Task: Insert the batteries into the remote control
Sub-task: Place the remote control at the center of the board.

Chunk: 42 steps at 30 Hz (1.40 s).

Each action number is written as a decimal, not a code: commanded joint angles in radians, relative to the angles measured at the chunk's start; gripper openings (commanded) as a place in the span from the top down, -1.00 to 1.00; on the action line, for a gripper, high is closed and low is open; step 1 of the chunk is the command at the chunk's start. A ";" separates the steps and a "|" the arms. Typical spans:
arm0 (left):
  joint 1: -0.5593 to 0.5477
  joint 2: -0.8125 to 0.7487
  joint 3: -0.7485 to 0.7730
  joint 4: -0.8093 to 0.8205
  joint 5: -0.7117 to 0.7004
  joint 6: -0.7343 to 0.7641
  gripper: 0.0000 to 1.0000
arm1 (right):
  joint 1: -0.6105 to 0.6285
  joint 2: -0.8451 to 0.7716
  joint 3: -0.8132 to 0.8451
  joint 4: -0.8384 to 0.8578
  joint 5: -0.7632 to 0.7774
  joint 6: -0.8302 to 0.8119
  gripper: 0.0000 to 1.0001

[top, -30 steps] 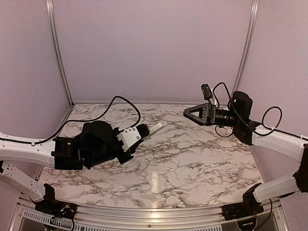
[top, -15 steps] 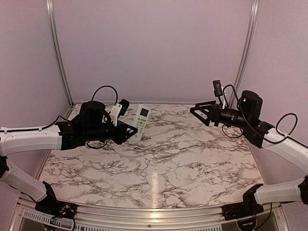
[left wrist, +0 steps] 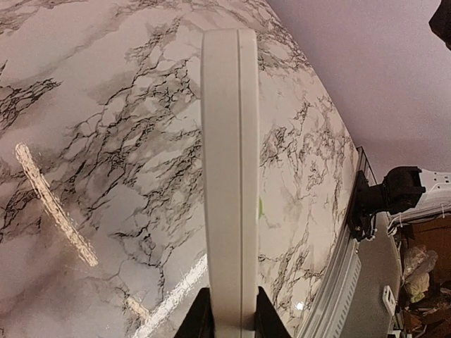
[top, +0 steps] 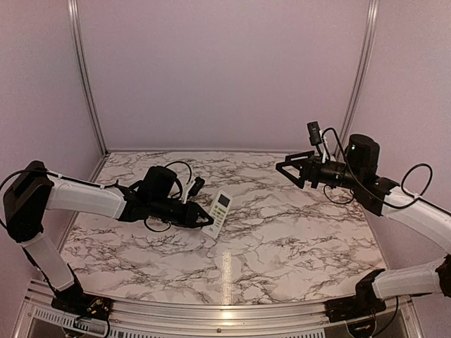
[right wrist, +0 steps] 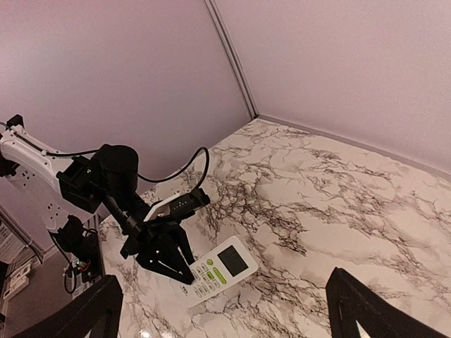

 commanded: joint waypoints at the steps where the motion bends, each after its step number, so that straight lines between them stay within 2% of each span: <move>1: 0.041 0.041 0.016 0.123 0.066 -0.098 1.00 | -0.006 0.015 0.012 -0.019 -0.026 -0.008 -0.97; 5: 0.059 0.081 -0.002 0.177 0.071 -0.159 1.00 | -0.005 0.026 0.009 -0.008 -0.050 -0.005 -0.97; 18: 0.077 0.171 -0.014 0.175 0.025 -0.225 1.00 | -0.005 0.109 0.012 0.037 -0.102 0.053 -0.97; 28: 0.082 0.221 -0.075 0.278 0.000 -0.338 0.98 | -0.006 0.128 0.006 0.071 -0.128 0.076 -0.97; 35: 0.082 0.199 -0.114 0.266 -0.071 -0.356 0.46 | -0.006 0.149 0.017 0.049 -0.137 0.070 -0.97; 42: 0.082 0.131 -0.090 0.122 -0.150 -0.277 -0.08 | -0.005 0.159 0.017 0.045 -0.125 0.075 -0.97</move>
